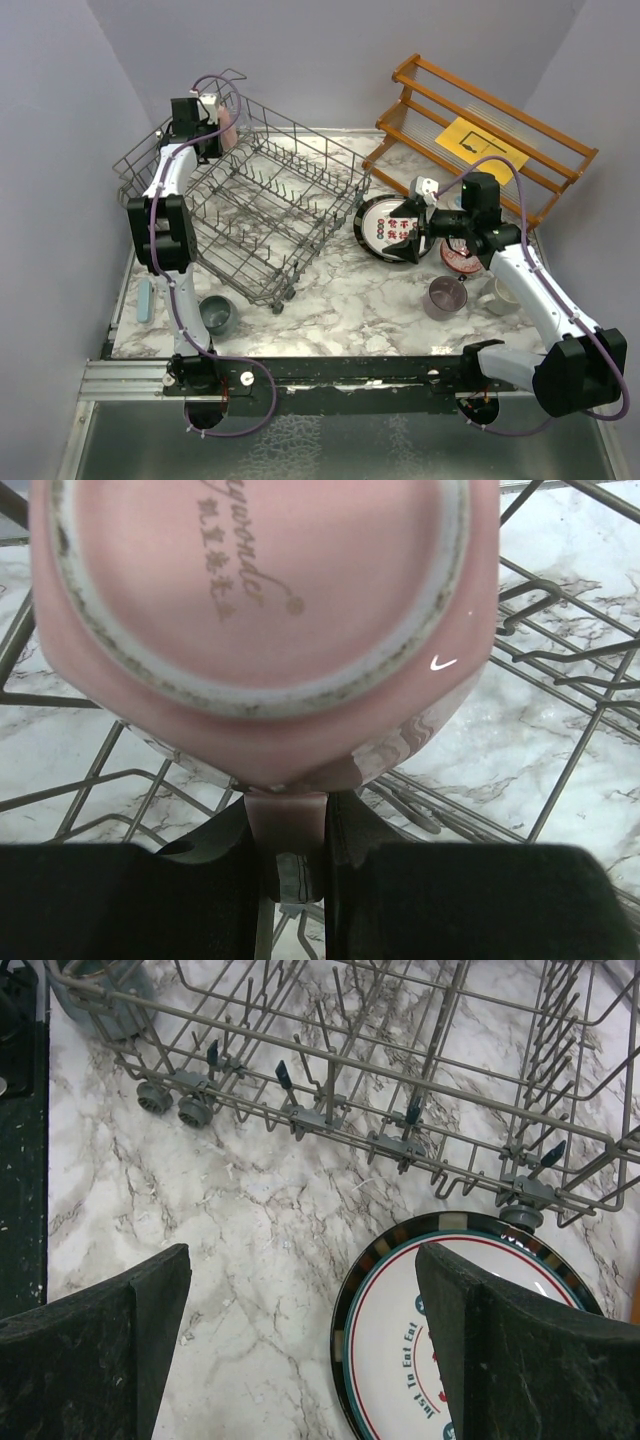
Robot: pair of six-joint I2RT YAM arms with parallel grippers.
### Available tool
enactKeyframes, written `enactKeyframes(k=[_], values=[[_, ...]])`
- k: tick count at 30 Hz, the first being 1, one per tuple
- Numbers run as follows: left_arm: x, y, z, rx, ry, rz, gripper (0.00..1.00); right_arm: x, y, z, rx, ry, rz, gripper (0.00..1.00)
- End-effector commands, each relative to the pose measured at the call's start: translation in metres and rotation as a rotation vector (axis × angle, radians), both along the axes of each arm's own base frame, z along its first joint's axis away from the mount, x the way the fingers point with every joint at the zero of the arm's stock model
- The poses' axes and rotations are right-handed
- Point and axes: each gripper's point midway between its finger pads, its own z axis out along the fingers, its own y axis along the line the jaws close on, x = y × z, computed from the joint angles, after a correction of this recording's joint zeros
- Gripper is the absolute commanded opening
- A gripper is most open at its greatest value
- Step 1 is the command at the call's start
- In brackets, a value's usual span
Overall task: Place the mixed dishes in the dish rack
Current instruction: Turn the cup upside down in the dish rack.
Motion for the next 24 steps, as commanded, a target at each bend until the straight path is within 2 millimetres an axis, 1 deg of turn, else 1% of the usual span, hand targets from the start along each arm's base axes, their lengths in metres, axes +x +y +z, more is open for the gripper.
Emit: enactKeyframes(k=[1, 9, 18, 21, 24], values=[[0.026, 0.003, 0.044, 0.012, -0.157, -0.029, 0.0, 0.003, -0.002, 0.001, -0.002, -0.016, 0.0, 0.94], [0.032, 0.006, 0.027, 0.01, -0.133, -0.022, 0.0, 0.004, -0.003, -0.001, -0.004, -0.008, 0.0, 0.94], [0.033, 0.004, 0.008, -0.01, -0.093, -0.027, 0.0, 0.004, -0.004, -0.002, -0.004, -0.004, -0.002, 0.94], [0.031, 0.003, 0.005, -0.013, -0.084, -0.03, 0.03, 0.005, -0.004, -0.002, -0.004, -0.005, -0.003, 0.94], [0.029, 0.003, 0.005, -0.014, -0.081, -0.029, 0.09, 0.004, -0.004, -0.003, -0.004, -0.004, -0.001, 0.94]])
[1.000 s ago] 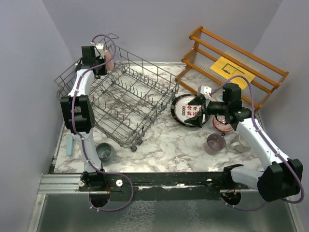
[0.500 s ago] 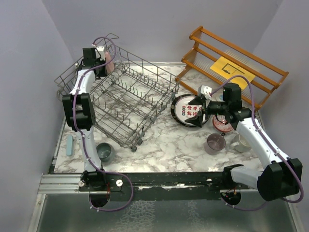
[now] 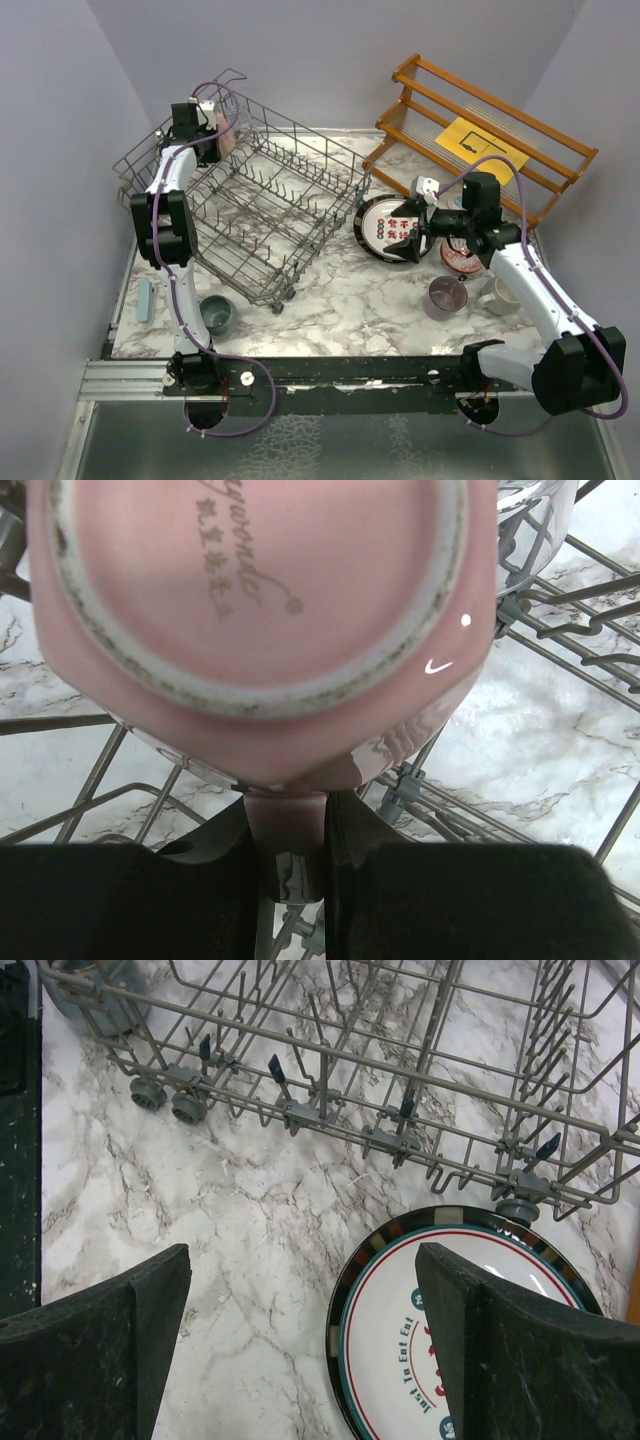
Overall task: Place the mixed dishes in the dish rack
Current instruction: Turn the cup upside down in the dish rack.
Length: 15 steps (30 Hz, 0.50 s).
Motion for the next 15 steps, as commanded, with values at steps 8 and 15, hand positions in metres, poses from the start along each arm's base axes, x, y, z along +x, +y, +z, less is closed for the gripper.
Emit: enactKeyframes(k=[8, 15], values=[[0.018, -0.005, 0.046, -0.02, -0.134, -0.007, 0.31, 0.001, -0.001, 0.001, 0.002, -0.006, 0.007, 0.94], [0.016, -0.001, 0.057, -0.012, -0.147, 0.024, 0.37, 0.001, -0.001, 0.001, 0.004, -0.008, 0.01, 0.94]])
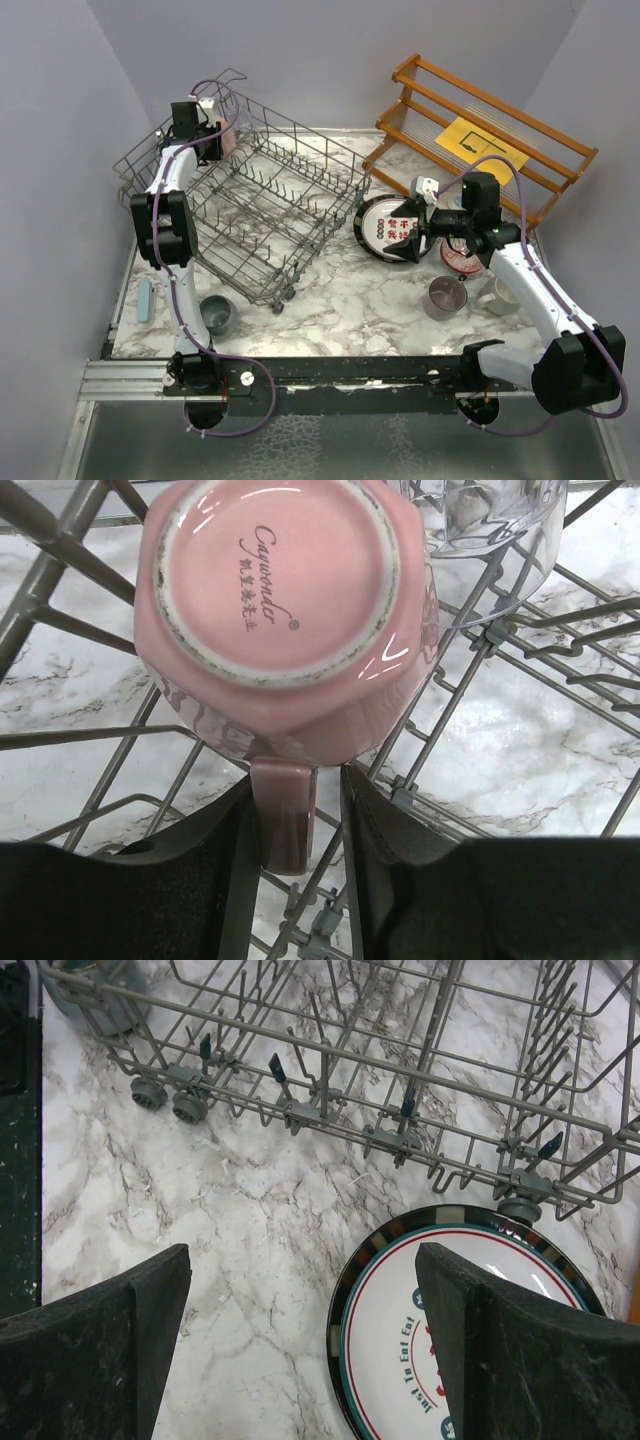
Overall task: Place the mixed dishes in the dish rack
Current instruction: Turn the cup upside down in the dish rack, then pick up the cup at the center of the board.
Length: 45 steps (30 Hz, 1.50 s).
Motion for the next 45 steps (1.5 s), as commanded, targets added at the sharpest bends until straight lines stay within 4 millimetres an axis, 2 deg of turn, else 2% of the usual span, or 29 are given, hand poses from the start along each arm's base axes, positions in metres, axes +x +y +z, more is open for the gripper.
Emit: enactKeyframes(k=[1, 8, 11, 15, 18, 20, 22, 27, 30, 33, 36, 40, 42, 45], values=[[0.01, 0.001, 0.055, 0.003, -0.128, 0.022, 0.39, 0.0, -0.001, 0.003, 0.005, -0.013, 0.011, 0.94], [-0.005, 0.01, 0.082, 0.005, -0.166, 0.104, 0.48, -0.001, 0.0, 0.003, 0.008, -0.011, 0.018, 0.94], [-0.017, 0.014, 0.101, 0.003, -0.212, 0.149, 0.55, -0.003, 0.001, 0.003, 0.012, -0.009, 0.027, 0.94], [-0.039, 0.012, 0.126, -0.019, -0.279, 0.178, 0.59, -0.007, 0.002, 0.005, 0.023, -0.011, 0.052, 0.94], [-0.063, 0.006, 0.148, -0.068, -0.337, 0.188, 0.62, -0.013, 0.005, 0.007, 0.036, -0.009, 0.084, 0.94], [-0.085, -0.004, 0.171, -0.138, -0.409, 0.192, 0.69, -0.02, 0.007, 0.009, 0.055, -0.009, 0.125, 0.94], [-0.11, -0.017, 0.183, -0.233, -0.462, 0.178, 0.74, -0.031, 0.01, 0.011, 0.076, -0.003, 0.175, 0.94], [-0.179, -0.066, 0.204, -0.531, -0.558, 0.057, 0.81, -0.052, 0.013, 0.014, 0.127, -0.007, 0.284, 0.94], [-0.221, -0.096, 0.211, -0.682, -0.556, -0.065, 0.81, -0.056, 0.012, 0.015, 0.12, -0.019, 0.305, 0.94], [-0.26, -0.118, 0.213, -0.757, -0.514, -0.164, 0.81, -0.057, 0.009, 0.015, 0.074, -0.023, 0.298, 0.94], [-0.289, -0.132, 0.212, -0.789, -0.471, -0.238, 0.83, -0.057, 0.001, 0.01, -0.012, -0.023, 0.277, 0.97], [-0.325, -0.161, 0.216, -0.96, -0.447, -0.332, 0.86, -0.06, -0.01, -0.001, -0.106, 0.027, 0.236, 1.0], [-0.34, -0.188, 0.212, -0.992, -0.42, -0.399, 0.87, -0.059, -0.015, -0.003, -0.135, 0.045, 0.203, 1.0], [-0.361, -0.238, 0.205, -0.956, -0.367, -0.511, 0.88, -0.055, -0.024, -0.005, -0.198, 0.019, 0.152, 1.0]])
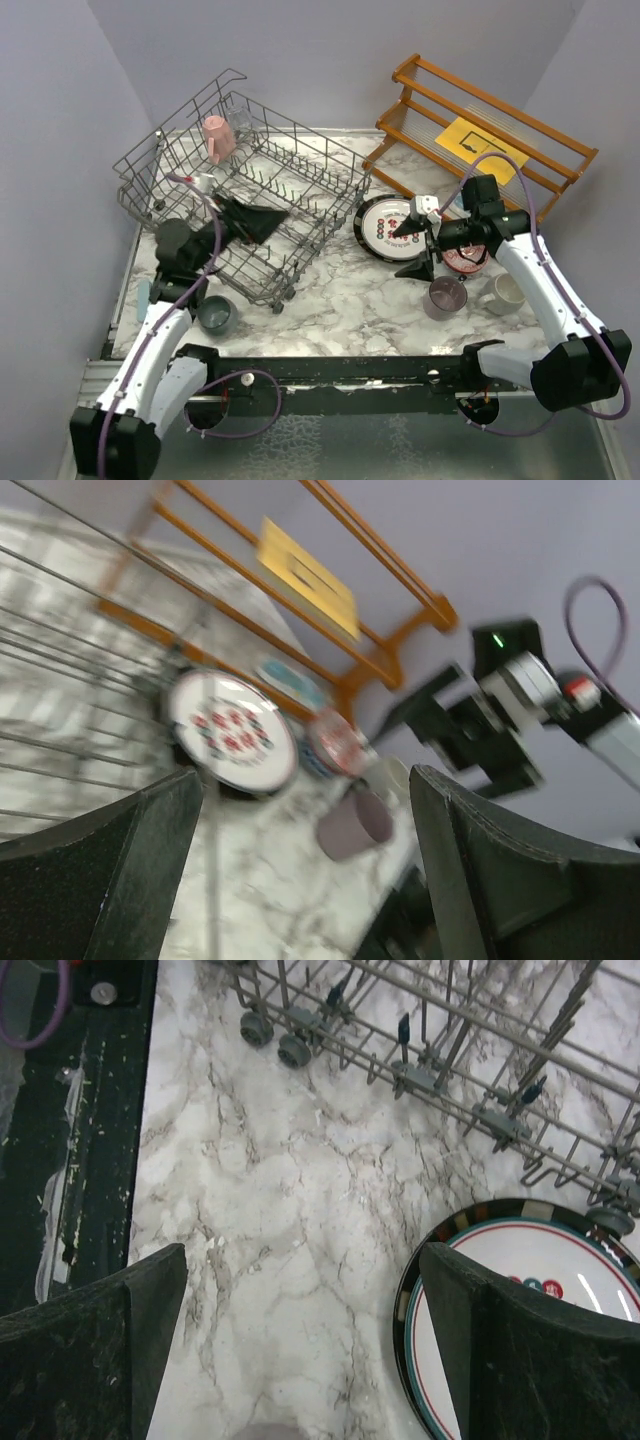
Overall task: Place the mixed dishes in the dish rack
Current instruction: Pick up the cup at the center of the board.
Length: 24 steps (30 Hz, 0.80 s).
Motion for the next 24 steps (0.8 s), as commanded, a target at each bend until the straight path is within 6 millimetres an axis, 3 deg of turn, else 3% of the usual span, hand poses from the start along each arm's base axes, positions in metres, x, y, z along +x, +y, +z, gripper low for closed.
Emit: enactKeyframes(k=[1, 4, 8, 12, 16, 20, 24], values=[[-0.043, -0.073, 0.005, 0.009, -0.034, -0.214, 0.88, 0.003, -0.023, -0.009, -0.157, -0.032, -0.1, 1.0], [-0.073, -0.115, 0.002, 0.013, -0.066, -0.337, 0.88, 0.005, -0.036, -0.011, -0.244, -0.077, -0.119, 1.0], [-0.096, -0.141, 0.0, -0.035, -0.122, -0.398, 0.88, 0.001, -0.053, -0.033, -0.383, -0.109, -0.043, 1.0], [-0.097, -0.145, -0.005, -0.069, -0.139, -0.394, 0.88, 0.002, -0.074, -0.055, -0.517, -0.157, 0.036, 0.98], [-0.096, -0.142, -0.004, -0.079, -0.159, -0.377, 0.88, 0.007, -0.093, -0.071, -0.627, -0.229, 0.157, 0.89], [-0.096, -0.136, -0.003, -0.079, -0.175, -0.35, 0.88, 0.007, -0.099, -0.081, -0.659, -0.237, 0.25, 0.85], [-0.095, -0.133, -0.005, -0.07, -0.182, -0.332, 0.88, 0.002, -0.11, -0.104, -0.718, -0.222, 0.319, 0.82]])
